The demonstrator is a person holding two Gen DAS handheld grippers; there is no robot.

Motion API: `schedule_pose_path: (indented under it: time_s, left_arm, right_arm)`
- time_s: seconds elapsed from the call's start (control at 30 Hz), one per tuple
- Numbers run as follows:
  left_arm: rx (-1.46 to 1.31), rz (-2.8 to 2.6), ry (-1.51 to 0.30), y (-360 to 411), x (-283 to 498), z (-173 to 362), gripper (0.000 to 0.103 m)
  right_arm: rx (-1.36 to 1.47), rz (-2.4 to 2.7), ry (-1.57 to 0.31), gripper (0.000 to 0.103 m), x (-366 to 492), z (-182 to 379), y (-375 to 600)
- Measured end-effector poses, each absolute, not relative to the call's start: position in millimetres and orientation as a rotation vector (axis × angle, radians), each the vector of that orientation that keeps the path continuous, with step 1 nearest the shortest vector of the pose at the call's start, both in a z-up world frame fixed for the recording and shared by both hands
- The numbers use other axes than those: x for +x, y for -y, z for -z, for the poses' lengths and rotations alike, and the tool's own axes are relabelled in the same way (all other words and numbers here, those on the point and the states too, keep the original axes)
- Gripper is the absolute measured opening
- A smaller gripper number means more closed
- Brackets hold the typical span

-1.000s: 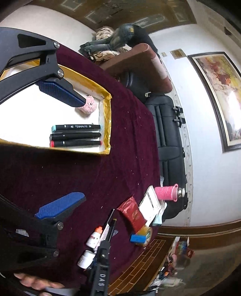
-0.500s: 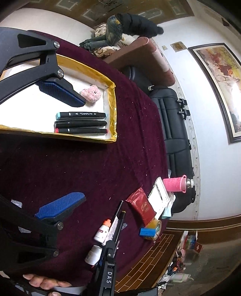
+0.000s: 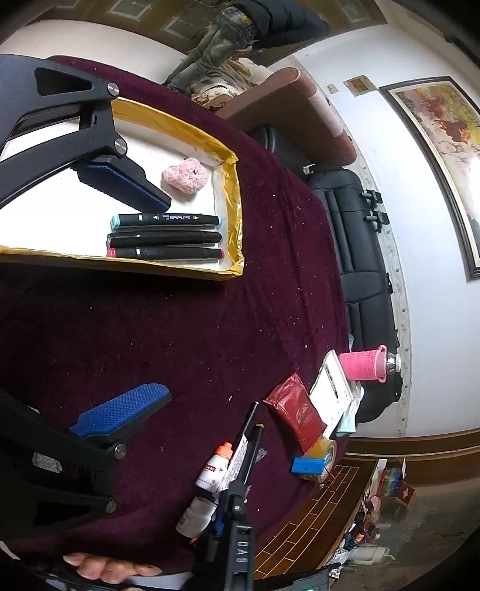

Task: Organize objects
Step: 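Grasp the orange-capped white bottle with the left gripper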

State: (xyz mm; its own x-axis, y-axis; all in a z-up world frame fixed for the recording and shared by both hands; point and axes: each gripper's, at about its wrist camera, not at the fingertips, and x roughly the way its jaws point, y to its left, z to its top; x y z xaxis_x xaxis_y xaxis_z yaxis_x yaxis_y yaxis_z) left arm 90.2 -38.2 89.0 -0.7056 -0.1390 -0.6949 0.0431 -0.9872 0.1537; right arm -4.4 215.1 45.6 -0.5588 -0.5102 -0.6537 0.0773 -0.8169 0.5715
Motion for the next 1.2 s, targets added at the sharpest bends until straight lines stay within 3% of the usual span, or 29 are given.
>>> schedule_pose_path:
  time_s: [0.3, 0.43, 0.57, 0.73, 1.1, 1.13, 1.17, 1.2]
  left_arm:
    - [1.227, 2.811, 0.092, 50, 81, -82, 0.090]
    - [1.248, 2.819, 0.055, 51, 78, -79, 0.090]
    - [1.303, 2.836, -0.001, 51, 77, -73, 0.090]
    - [1.398, 2.862, -0.086, 47, 69, -61, 0.090]
    - [1.460, 2.742, 0.273, 17, 35, -21, 0.088]
    - [1.474, 2.761, 0.258, 16, 33, -21, 0.075]
    - [1.502, 2.767, 0.241, 17, 31, -19, 0.042]
    - [1.539, 2.768, 0.221, 19, 29, -16, 0.025]
  right_arm:
    - [1.333, 2.262, 0.707, 0.022, -41, -21, -202]
    - [1.385, 1.907, 0.760, 0.023, -32, -11, -168]
    - [1.317, 2.026, 0.676, 0.023, -23, -31, -166]
    - [1.271, 2.147, 0.714, 0.024, -17, -38, -194]
    - [1.255, 2.194, 0.789, 0.024, -23, -37, -228]
    - [1.249, 2.199, 0.784, 0.024, -23, -39, -230]
    - [1.245, 2.206, 0.778, 0.024, -23, -40, -231]
    - [1.242, 2.212, 0.774, 0.024, -23, -42, -233]
